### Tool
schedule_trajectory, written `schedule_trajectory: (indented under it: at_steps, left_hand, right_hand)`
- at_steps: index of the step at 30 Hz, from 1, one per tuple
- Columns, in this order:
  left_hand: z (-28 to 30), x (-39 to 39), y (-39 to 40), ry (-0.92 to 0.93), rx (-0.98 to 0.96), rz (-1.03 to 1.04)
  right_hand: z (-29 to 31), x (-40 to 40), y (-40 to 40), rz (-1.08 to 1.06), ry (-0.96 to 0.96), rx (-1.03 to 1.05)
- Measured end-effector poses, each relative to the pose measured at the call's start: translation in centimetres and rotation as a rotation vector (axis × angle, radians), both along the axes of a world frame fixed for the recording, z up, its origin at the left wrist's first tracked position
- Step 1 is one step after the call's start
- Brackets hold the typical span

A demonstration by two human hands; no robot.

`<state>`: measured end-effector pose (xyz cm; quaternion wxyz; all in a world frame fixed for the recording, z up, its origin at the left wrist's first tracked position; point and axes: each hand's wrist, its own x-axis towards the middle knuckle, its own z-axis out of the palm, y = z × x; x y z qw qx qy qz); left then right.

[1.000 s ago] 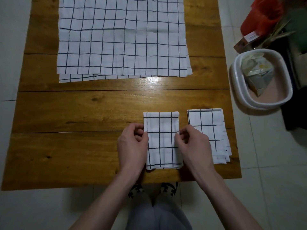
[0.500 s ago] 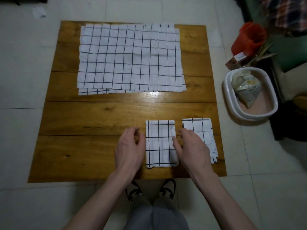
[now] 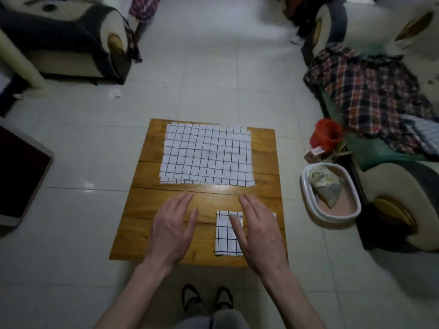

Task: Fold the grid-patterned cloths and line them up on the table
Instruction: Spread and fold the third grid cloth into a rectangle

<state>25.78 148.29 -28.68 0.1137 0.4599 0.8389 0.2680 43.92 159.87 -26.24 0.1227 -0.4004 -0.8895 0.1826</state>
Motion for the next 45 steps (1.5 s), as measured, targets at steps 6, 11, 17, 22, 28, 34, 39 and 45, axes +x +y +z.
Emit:
schedule_trajectory:
  at_steps: [6, 11, 17, 22, 28, 34, 39, 45]
  left_hand:
    - [8.6, -0.8, -2.9, 0.209, 0.078, 0.111]
    - [12.6, -1.2, -5.6, 0.291, 0.043, 0.276]
    - [14.3, -2.6, -9.0, 0.329, -0.025, 0.405]
    - [14.3, -6.1, -12.4, 0.342, -0.064, 0.439]
    - [13.9, -12.7, -16.1, 0.328, -0.067, 0.414]
    - [14.7, -21.6, -20.5, 0.317, -0.028, 0.302]
    - [15.2, -29.1, -24.0, 0.345, 0.045, 0.235]
    - [15.2, -35.3, -26.0, 0.360, 0.077, 0.195]
  right_hand:
    - [6.9, -2.3, -1.1, 0.149, 0.052, 0.094]
    - [9.5, -4.4, -1.7, 0.275, 0.057, 0.150]
    - [9.9, -7.8, -3.1, 0.399, 0.027, 0.164]
    - [10.1, -11.8, -5.0, 0.446, 0.033, 0.194]
    - [10.9, -19.2, -9.0, 0.454, 0.063, 0.231]
    - [12.6, -27.4, -14.1, 0.372, 0.068, 0.281]
    - [13.3, -33.8, -18.2, 0.318, 0.053, 0.297]
    - [13.3, -38.9, -20.8, 0.234, 0.012, 0.287]
